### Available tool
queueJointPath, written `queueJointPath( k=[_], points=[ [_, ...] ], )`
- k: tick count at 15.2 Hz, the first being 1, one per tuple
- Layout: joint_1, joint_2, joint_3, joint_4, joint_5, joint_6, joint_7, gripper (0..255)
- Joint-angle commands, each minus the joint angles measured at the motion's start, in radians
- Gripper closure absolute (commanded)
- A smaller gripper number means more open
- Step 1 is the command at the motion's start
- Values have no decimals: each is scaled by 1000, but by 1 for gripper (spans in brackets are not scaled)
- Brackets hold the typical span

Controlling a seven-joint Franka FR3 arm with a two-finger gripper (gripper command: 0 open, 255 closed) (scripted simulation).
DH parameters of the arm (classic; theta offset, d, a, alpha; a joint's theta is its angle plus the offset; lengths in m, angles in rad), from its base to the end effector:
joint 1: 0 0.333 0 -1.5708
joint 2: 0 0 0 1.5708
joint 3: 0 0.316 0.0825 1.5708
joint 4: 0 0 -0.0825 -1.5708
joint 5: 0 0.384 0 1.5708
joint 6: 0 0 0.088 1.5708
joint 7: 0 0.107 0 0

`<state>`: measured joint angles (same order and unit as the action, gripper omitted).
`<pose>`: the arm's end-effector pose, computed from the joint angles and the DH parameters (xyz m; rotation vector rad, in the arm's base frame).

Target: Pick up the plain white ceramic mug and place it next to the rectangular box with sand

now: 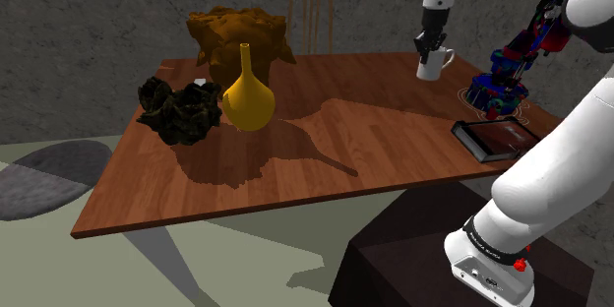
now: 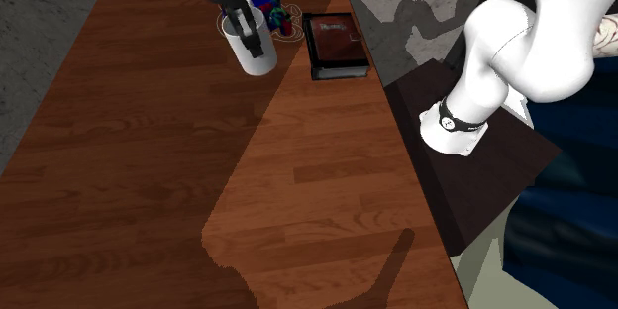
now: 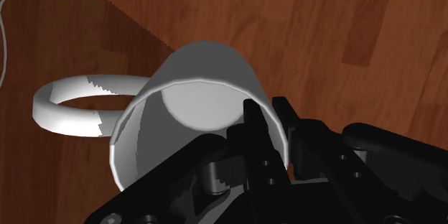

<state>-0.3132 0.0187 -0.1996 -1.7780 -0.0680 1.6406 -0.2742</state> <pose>0.4775 -0.2758 0.5229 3.1038 -0.3567 -0.2678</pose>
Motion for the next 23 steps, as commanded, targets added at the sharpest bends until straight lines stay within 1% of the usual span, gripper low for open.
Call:
queueJointPath(
  k=[1, 10, 23],
  points=[
    [-15, -60, -15, -69, -17, 13, -26, 255],
    [-100, -266, -104, -284, -106, 42, -169, 255],
    [-104, -237, -117, -431, -109, 218, -157, 255]
  ],
)
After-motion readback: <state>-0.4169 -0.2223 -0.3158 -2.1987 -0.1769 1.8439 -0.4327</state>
